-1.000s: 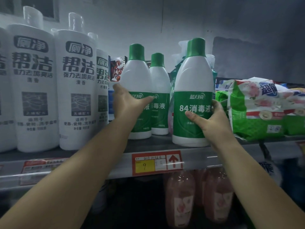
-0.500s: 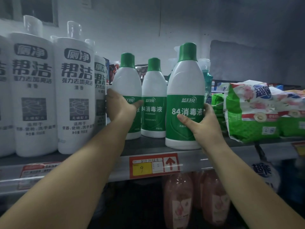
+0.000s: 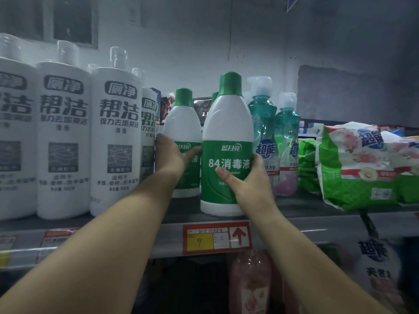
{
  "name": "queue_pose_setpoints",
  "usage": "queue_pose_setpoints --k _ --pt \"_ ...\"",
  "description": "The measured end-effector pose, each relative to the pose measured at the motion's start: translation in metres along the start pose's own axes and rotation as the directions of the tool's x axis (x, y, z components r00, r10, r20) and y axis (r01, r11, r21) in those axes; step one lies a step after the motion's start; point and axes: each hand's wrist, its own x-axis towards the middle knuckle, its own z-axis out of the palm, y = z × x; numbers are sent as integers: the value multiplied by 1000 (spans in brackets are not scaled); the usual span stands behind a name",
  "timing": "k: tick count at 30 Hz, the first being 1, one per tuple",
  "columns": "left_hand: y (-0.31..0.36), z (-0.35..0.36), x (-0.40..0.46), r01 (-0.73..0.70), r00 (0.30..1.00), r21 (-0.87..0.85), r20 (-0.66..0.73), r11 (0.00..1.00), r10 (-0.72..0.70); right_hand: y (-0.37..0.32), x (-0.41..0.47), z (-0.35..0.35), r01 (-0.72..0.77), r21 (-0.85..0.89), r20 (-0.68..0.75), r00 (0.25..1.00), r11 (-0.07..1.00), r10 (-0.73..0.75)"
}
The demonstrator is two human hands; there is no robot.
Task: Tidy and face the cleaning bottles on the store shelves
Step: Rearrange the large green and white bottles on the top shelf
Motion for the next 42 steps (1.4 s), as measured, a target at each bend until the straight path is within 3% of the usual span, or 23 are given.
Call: queue_pose_setpoints --k 5,15,20,25,29,33,37,42 --pt "0 -2 2 11 1000 35 18 999 -12 -1 4 11 -17 -36 20 1000 999 18" --pt "-6 -2 3 -56 997 -49 48 997 59 -6 9 25 -78 -130 95 991 988 91" --pt "-7 -2 1 -63 996 15 71 998 62 -13 3 27 -32 -337 157 983 941 90" --pt "-4 -4 0 -154 985 187 113 970 134 -14 -3 28 148 -527 211 977 837 -40" --pt "-2 -6 0 -243 969 291 115 925 218 -16 -4 27 194 -578 255 966 793 -50" --pt "0 -10 -2 -260 964 284 126 923 233 -18 -1 27 186 -633 268 963 751 -13" --pt "-4 -15 -1 -365 931 288 98 885 352 -20 3 30 180 -680 264 964 711 9" --pt "-5 -22 -6 -404 914 252 76 880 398 -20 1 31 182 -674 254 967 716 -6"
